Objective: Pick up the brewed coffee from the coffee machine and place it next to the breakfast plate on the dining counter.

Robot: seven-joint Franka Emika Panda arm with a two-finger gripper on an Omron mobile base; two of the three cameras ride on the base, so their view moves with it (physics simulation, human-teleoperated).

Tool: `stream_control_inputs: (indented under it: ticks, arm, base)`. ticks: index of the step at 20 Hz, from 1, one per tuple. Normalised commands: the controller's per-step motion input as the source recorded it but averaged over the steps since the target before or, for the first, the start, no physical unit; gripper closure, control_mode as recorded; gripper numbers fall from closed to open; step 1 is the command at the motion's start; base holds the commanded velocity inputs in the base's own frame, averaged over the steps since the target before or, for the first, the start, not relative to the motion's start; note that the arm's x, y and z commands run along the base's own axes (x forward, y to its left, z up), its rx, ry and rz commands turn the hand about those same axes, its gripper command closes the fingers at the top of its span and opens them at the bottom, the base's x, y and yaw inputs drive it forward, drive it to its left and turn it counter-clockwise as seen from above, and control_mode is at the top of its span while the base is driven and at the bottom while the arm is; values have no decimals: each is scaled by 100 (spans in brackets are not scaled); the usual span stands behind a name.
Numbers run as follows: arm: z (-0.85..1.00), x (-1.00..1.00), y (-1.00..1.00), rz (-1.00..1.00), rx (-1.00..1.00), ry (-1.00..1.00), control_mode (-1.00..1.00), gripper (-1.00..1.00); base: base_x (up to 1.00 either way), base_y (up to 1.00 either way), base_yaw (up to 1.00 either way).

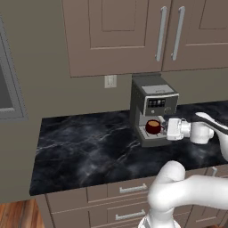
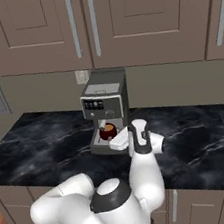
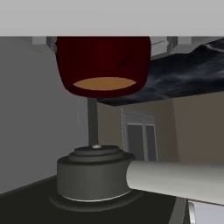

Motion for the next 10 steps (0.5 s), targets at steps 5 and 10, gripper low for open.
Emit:
stream_control_inputs:
  ticks: [5, 10]
  arm:
    - [-1, 1, 7, 0, 0, 0, -100, 100]
    - [-6, 5, 4, 0, 0, 0, -100, 100]
  base:
    - [0, 0, 0]
    - [0, 0, 0]
